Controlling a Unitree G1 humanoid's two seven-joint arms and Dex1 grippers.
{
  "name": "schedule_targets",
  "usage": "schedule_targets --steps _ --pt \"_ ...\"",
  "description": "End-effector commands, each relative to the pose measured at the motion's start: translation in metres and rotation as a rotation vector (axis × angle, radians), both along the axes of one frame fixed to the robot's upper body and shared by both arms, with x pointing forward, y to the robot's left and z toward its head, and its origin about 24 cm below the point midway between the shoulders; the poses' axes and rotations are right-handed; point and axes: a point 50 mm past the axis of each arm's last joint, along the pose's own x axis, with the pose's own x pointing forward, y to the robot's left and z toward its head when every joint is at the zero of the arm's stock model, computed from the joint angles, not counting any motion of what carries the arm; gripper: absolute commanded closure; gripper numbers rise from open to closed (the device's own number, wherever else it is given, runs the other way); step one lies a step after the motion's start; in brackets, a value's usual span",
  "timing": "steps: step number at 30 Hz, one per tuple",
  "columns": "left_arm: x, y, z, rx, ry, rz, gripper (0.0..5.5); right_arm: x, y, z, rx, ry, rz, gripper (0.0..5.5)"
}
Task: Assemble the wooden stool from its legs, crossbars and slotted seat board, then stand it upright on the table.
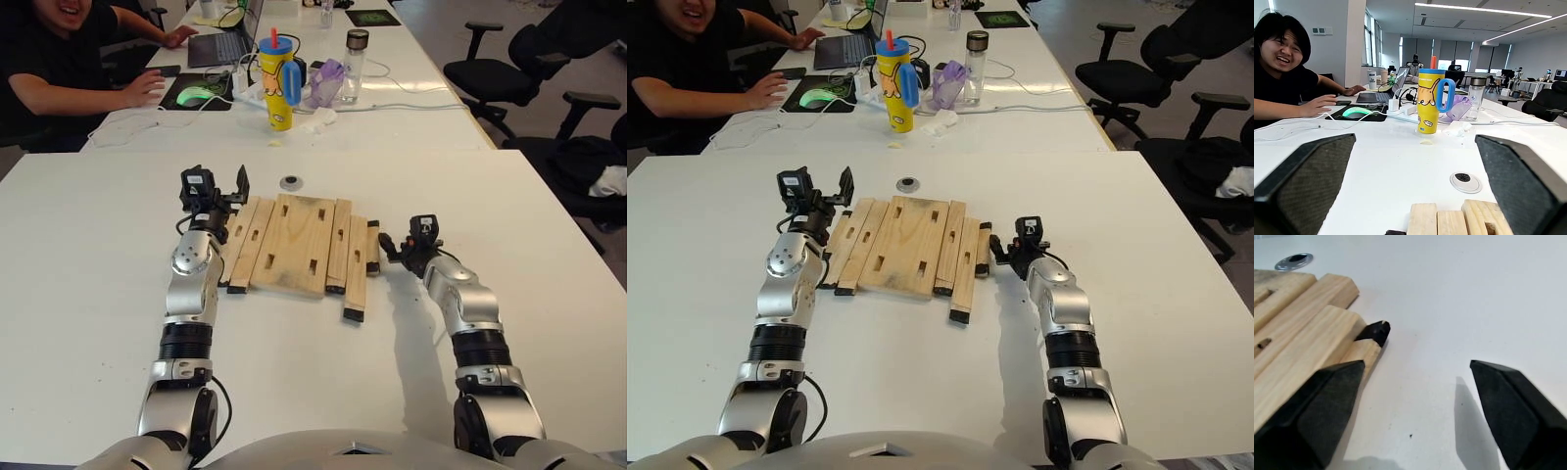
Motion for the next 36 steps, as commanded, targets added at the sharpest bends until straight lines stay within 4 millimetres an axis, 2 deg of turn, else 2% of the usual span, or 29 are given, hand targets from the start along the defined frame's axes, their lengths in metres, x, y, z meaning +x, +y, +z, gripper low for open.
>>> schedule_targets --steps 1,6,13,20,24,27,31,36 --pt "0.001 0.000 0.002 -0.003 -0.003 0.004 0.97 -0.012 0.008 -0.007 0.005 0.067 0.066 1.49" --pt "0.000 0.001 0.001 -0.006 -0.003 0.008 0.97 -0.012 0.001 -0.001 -0.058 0.037 0.035 1.49" --pt "0.000 0.001 0.001 -0.011 -0.002 0.009 0.97 -0.013 0.009 0.017 0.029 -0.046 0.029 1.49" --pt "0.000 0.002 0.002 -0.010 -0.004 0.012 0.97 -0.026 0.020 -0.002 -0.035 0.094 0.136 1.49" --pt "0.001 0.002 0.002 -0.011 -0.005 0.016 0.97 -0.027 0.021 -0.006 -0.033 0.105 0.163 1.49" --pt "0.000 0.001 0.001 -0.014 -0.005 0.018 0.97 -0.028 0.015 -0.012 -0.139 0.135 0.183 1.49" --pt "0.000 0.001 0.001 -0.019 -0.006 0.025 0.97 -0.021 -0.006 -0.012 -0.280 0.134 0.150 1.49" --pt "0.000 -0.003 -0.001 -0.024 -0.006 0.021 0.97 -0.010 -0.017 -0.007 -0.282 0.111 0.136 1.49"
